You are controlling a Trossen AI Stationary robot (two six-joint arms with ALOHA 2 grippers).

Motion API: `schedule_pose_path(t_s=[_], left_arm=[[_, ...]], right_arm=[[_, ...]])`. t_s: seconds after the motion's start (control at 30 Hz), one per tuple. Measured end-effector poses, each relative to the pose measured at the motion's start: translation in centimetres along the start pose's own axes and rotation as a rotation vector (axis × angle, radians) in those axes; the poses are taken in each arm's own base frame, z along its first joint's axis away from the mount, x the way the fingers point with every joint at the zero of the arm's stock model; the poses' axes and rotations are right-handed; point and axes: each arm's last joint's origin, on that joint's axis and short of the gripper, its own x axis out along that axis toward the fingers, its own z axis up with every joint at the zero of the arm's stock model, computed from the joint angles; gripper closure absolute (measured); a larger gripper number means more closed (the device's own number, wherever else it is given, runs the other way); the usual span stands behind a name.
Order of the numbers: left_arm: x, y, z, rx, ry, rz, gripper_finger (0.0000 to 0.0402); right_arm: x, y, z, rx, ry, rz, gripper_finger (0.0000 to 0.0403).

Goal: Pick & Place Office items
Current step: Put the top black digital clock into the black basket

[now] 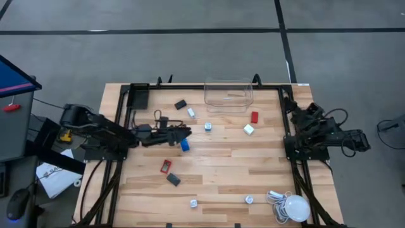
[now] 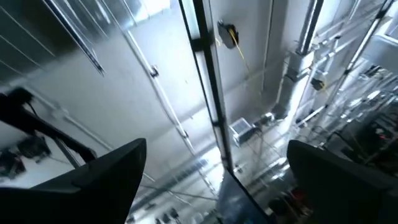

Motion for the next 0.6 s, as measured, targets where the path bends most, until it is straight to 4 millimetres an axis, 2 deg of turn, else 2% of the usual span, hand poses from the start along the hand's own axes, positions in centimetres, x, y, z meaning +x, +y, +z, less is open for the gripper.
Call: schedule_pose_path(t_s=[0.13, 0.33, 0.47, 0.6], left_arm=[[2.1, -1.3, 0.2, 0.031, -0.032, -0.053, 0.0024], [4.1, -5.2, 2.6, 0.094, -0.098, -0.220, 0.0024], [3.7, -8.7, 5.6, 0.179, -0.158, -0.401, 0.0024], [1.6, -11.7, 8.4, 0.356, -0.235, -0.553, 0.0024]], right_arm=[[0.3, 0.4, 0.6, 0.078, -0.033, 0.020, 0.0023], [2.3, 2.0, 2.0, 0.153, -0.022, 0.015, 0.0023], [5.1, 3.5, 2.6, 0.131, 0.054, -0.020, 0.0023], [8.1, 4.4, 2.5, 0.009, 0.121, -0.098, 0.0023]])
